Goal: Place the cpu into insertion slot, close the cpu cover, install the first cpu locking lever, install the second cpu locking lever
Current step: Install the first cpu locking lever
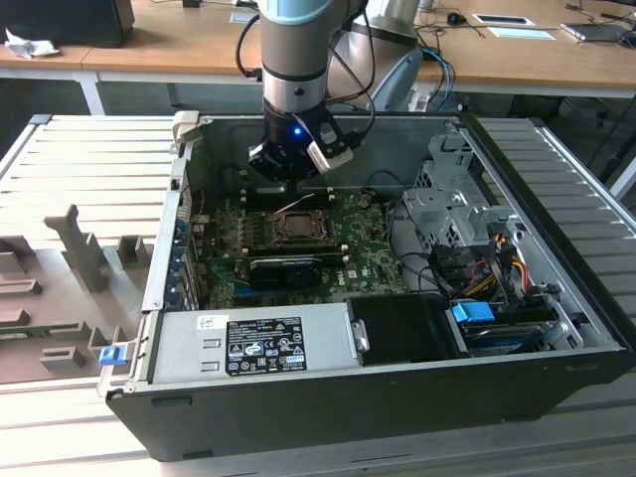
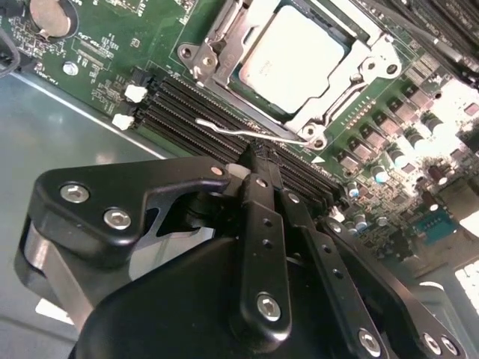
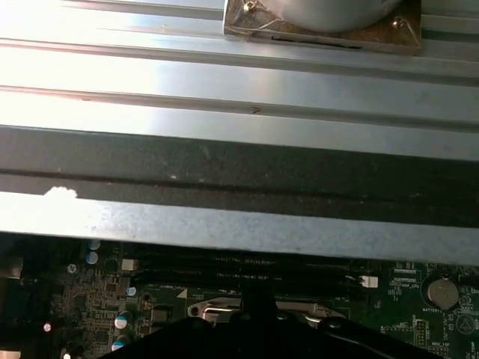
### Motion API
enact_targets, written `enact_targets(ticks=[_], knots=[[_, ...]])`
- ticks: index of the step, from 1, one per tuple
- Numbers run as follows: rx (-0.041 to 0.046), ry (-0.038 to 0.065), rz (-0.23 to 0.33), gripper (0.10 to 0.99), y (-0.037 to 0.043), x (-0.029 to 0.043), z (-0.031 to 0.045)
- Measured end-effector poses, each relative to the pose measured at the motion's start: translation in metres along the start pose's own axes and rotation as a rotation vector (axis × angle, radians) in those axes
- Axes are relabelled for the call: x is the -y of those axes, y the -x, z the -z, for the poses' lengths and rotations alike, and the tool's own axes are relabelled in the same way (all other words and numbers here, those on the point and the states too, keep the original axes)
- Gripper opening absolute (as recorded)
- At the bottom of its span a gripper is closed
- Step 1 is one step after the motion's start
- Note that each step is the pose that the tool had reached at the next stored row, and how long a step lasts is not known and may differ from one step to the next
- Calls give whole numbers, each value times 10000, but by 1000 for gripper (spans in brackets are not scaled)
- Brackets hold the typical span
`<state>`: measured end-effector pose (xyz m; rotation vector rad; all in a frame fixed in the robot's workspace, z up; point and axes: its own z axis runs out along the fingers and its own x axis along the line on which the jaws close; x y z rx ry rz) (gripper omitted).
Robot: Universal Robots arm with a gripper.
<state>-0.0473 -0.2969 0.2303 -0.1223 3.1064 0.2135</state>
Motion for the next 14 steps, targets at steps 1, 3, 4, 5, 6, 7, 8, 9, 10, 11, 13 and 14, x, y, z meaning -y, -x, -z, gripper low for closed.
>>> enact_targets(ticks=[1,3,4,5,6,7,8,9,10,11,13,14], knots=[[6,3,1,106,1,0,-3],[7,3,-2,106,2,0,-6],[7,3,1,106,10,1,-9],[7,3,0,106,17,2,-11],[7,3,0,106,21,3,-12],[6,2,-1,106,23,3,-13],[7,2,-1,106,25,4,-14],[7,3,-1,106,29,4,-17],[7,3,0,106,34,5,-17],[7,4,0,106,41,5,-18],[8,3,-1,106,79,8,-22],[8,4,-1,106,99,11,-24]])
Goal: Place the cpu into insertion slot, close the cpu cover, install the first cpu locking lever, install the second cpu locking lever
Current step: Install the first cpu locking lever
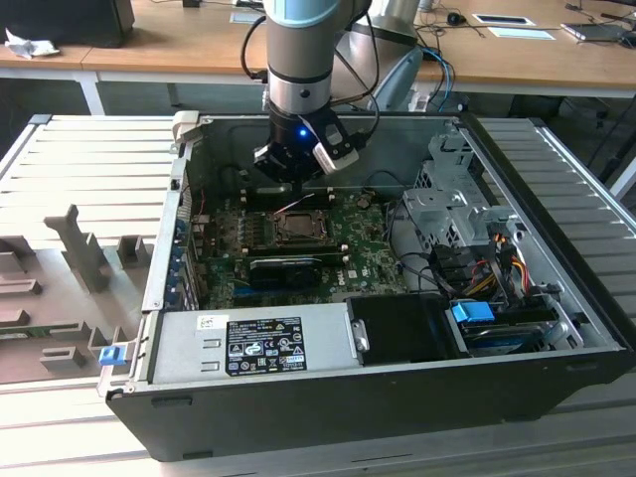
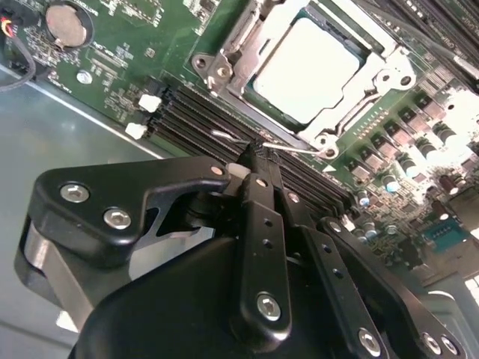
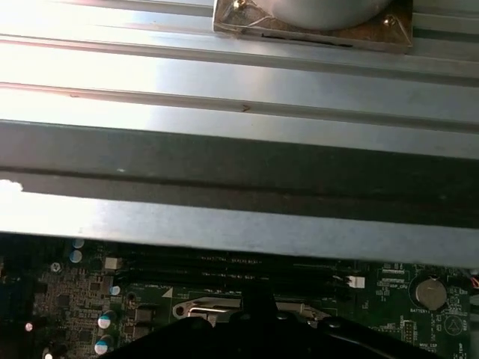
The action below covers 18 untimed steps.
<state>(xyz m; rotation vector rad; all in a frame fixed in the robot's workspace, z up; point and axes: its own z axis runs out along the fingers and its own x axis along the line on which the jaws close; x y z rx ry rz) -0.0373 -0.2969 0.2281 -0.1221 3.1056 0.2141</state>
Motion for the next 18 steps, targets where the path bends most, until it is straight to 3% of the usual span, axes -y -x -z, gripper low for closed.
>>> enact_targets(ticks=[18], knots=[[-1,-1,-2,106,82,22,-122]])
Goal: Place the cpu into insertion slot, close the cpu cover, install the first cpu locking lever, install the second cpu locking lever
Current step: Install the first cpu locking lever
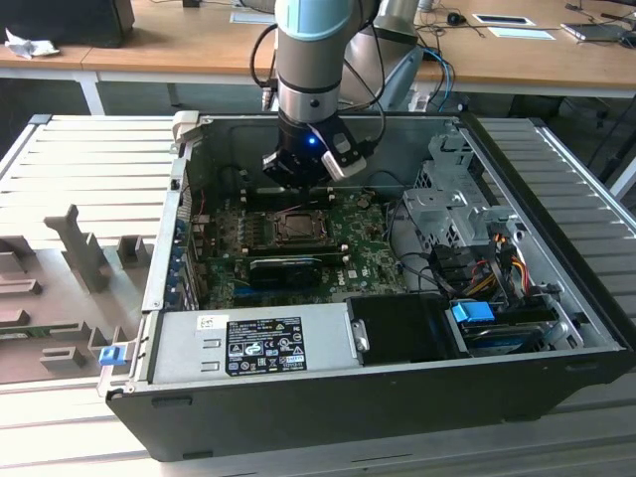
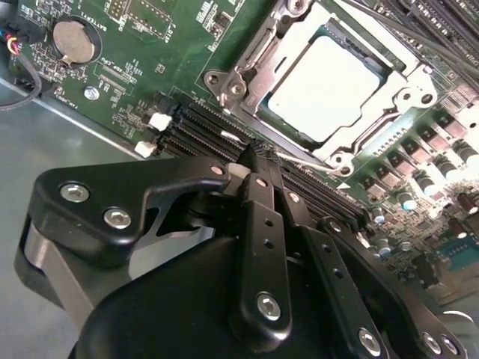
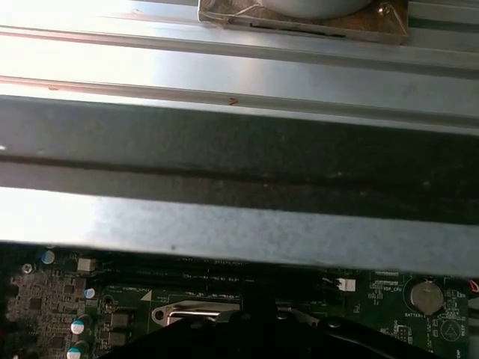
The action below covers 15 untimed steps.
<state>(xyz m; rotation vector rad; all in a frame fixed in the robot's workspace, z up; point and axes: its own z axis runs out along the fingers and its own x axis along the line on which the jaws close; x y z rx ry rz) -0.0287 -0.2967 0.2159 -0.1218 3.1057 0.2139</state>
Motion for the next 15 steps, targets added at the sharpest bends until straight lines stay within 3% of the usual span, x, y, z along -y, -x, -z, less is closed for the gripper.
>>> enact_targets(ticks=[5,9,15], knots=[[-1,-17,2,106,5,9,-59],[-9,-95,6,106,9,14,-97],[-10,-133,3,106,39,11,-108]])
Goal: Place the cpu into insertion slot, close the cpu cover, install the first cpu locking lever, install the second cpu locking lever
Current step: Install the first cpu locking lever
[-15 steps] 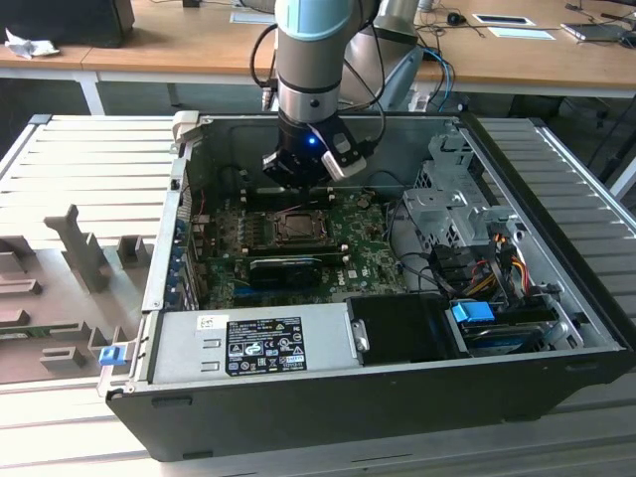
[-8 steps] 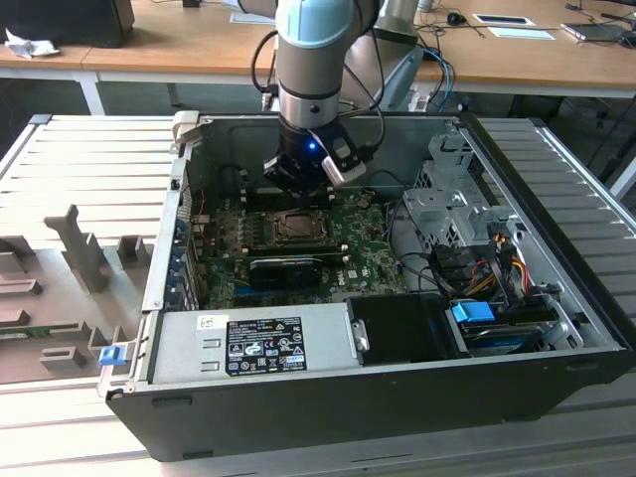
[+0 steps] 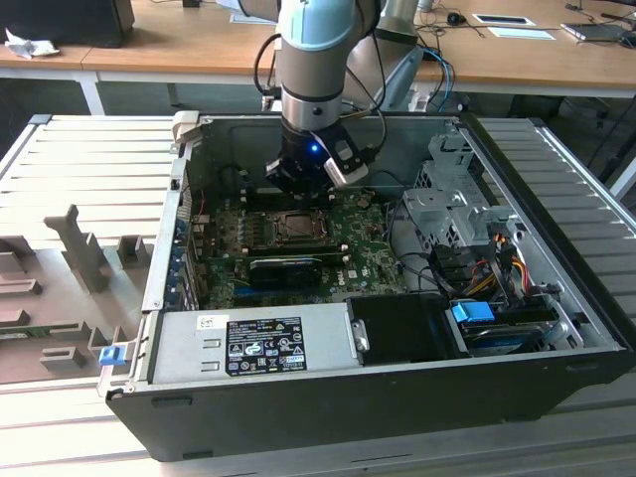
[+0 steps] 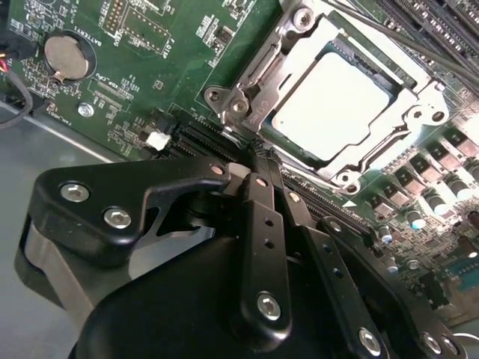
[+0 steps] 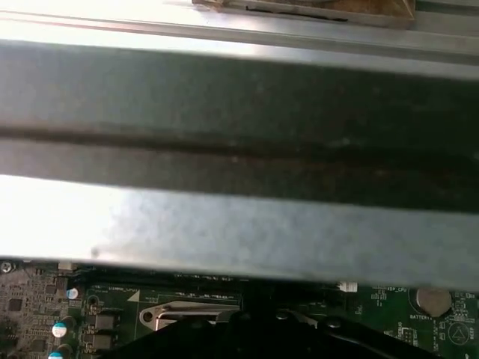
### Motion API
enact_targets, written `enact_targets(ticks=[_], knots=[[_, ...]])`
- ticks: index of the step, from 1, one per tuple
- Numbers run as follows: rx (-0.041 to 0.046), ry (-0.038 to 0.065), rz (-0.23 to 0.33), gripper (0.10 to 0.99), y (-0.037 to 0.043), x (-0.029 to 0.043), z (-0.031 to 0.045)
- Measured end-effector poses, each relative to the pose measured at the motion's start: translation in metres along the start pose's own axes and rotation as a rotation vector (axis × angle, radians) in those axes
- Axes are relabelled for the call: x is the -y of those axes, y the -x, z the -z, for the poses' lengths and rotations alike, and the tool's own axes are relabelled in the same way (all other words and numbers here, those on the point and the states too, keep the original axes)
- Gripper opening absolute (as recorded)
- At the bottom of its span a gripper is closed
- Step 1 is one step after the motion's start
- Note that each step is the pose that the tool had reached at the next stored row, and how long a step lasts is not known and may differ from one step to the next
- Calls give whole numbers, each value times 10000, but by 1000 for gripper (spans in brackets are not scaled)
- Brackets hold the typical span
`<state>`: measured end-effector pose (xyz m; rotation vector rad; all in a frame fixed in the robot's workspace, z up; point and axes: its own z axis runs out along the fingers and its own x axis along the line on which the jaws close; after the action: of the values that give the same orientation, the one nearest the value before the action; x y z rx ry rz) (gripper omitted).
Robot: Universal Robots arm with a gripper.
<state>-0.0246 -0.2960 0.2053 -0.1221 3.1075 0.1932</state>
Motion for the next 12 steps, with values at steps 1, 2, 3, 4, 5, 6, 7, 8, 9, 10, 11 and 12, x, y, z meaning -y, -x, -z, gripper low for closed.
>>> enact_targets(ticks=[1,2,3,4,5,6,7,8,9,10,11,12], knots=[[0,0,1,106,1,-5,0],[-1,-1,3,106,1,-17,1],[-1,2,3,106,2,-28,10],[-3,0,5,106,3,-36,30],[1,1,6,106,2,-44,74],[2,1,6,106,-5,-49,109],[4,0,8,106,-12,-54,142],[10,0,13,106,-26,-58,167],[13,-1,18,106,-43,-61,176],[17,0,24,106,-64,-62,179],[20,0,29,106,-83,-64,180],[21,-1,32,106,-108,-67,184]])
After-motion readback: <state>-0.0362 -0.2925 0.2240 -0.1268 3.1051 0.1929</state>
